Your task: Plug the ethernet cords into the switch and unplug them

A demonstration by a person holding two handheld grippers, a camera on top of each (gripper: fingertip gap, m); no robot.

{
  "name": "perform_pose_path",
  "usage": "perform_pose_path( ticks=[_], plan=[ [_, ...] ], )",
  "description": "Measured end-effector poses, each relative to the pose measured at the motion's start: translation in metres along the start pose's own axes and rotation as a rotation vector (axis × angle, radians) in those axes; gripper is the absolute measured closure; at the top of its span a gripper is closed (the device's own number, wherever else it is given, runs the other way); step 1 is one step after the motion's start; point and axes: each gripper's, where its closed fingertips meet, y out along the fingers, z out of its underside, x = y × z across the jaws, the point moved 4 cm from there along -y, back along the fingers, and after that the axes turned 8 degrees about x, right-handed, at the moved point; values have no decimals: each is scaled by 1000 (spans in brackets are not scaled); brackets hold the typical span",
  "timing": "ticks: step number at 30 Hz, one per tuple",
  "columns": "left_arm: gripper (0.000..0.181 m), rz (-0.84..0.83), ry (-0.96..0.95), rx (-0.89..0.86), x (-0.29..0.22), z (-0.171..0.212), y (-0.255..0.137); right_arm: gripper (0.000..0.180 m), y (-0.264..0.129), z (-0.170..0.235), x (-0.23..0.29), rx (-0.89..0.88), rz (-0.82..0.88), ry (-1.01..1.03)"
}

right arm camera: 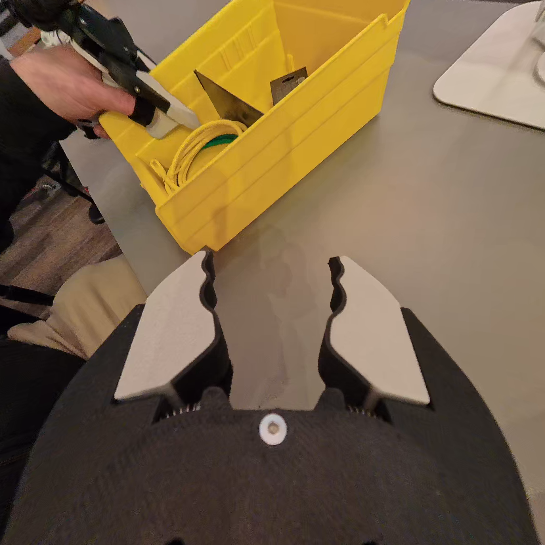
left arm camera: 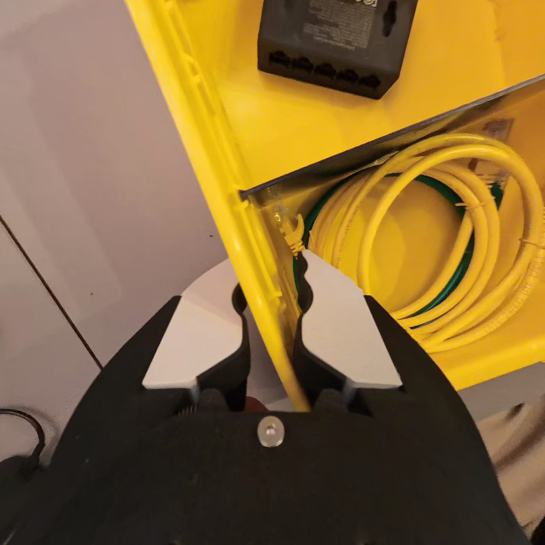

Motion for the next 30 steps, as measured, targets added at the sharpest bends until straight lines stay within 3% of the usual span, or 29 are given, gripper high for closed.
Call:
perform_pose_path(
  ticks=[1,9,11,14,18,22,24,26,30],
  plan=[
    [155,2,3,-2,-1,1,-1,103,4,2,1,10,0,-5],
    [153,44,-114,-54,12,16,-6,103,13,18,-7,80,26,-52],
    [109,-78,-145,-89,30,17,-20,103,13,19,-7,82,37,-64],
    [102,-126,-116,-233,37,-2,-66,102,11,14,-3,54,38,-90],
    [86,-108,78,-275,-4,-55,-98,103,14,13,-1,58,24,-106],
    [70,-140,252,-69,-30,-100,-51,103,16,14,3,66,15,-132],
    [75,-121,239,27,-26,-114,-19,104,15,14,6,65,14,-147],
    [67,-89,201,164,-23,-116,6,104,15,16,6,76,27,-165],
    [66,-25,118,284,-17,-125,25,105,11,16,2,67,17,-158]
  ],
)
